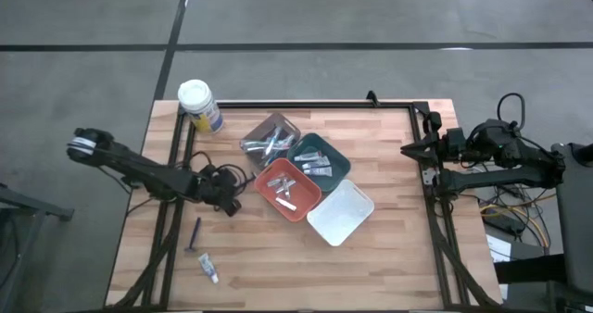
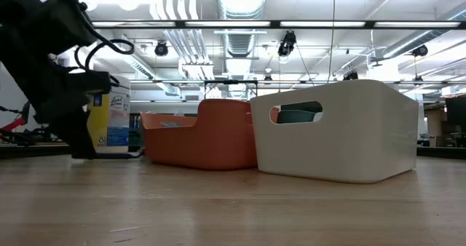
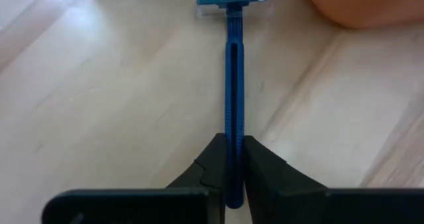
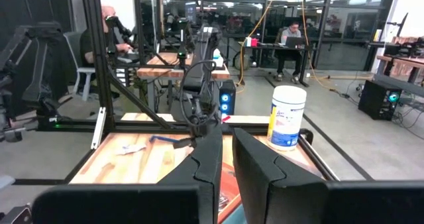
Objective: Pick & Place Travel size toiletries
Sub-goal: Put the blue razor into the white bin
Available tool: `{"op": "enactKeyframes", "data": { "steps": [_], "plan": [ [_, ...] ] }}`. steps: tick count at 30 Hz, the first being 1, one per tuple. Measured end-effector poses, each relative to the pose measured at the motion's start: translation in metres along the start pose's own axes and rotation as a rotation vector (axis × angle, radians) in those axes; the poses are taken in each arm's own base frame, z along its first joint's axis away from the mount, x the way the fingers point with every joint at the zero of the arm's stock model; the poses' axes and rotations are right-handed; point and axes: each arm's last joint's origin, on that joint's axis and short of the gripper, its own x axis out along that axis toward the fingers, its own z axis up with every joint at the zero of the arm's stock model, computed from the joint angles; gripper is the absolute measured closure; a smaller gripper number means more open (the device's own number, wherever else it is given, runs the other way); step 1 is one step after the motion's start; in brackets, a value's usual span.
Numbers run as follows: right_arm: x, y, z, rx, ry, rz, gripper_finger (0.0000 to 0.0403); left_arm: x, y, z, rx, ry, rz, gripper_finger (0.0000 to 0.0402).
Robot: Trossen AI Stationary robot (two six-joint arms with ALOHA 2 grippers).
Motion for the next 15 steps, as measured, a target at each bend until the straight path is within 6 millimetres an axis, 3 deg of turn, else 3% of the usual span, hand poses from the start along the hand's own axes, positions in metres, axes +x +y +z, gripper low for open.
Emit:
{"op": "enactKeyframes", "data": {
  "steps": [15],
  "plan": [
    [0.0,0.0,0.0,0.0,0.0,0.001,0.0369,-0.021,0.002,0.003,-0.042,-0.095,-0.069,0.0369]
  ]
}}
